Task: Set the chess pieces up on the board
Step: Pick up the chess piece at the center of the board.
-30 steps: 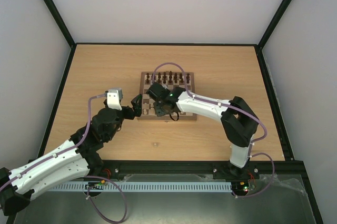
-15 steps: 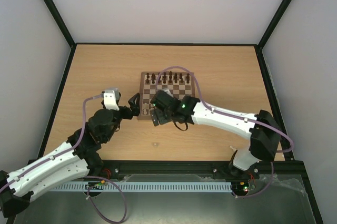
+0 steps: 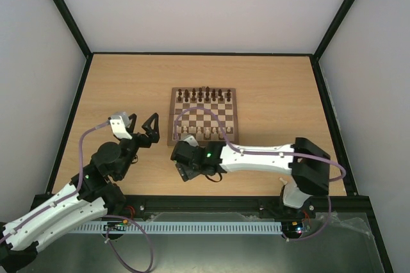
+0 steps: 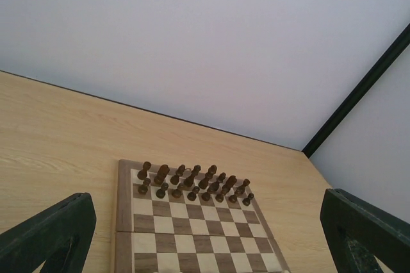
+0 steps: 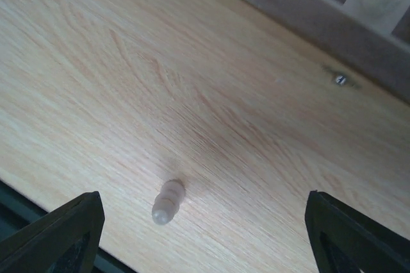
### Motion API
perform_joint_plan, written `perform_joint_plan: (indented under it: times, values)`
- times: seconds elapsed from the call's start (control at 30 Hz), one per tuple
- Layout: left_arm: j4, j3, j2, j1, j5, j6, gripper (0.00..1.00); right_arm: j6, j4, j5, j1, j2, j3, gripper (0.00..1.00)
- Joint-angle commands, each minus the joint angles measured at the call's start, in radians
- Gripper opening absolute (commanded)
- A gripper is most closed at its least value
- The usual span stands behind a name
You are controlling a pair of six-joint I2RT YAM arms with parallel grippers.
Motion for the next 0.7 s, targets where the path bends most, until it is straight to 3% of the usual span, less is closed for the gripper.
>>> perform_joint_plan:
  times: [0.0, 0.43, 0.67]
  values:
    - [0.012, -0.009, 0.002, -0.001, -0.029, -0.006, 0.99, 0.032, -0.006, -0.006, 0.026, 0.093, 0.04, 0.83]
    - [0.011, -0.006, 0.008, -0.002, -0.019, -0.01, 0.99, 0.049, -0.031, -0.038, 0.052, 0.238, 0.104, 0.41]
    - [0.013, -0.004, 0.015, -0.002, -0.018, -0.01, 0.99, 0.066, -0.058, -0.041, 0.065, 0.241, 0.097, 0.36]
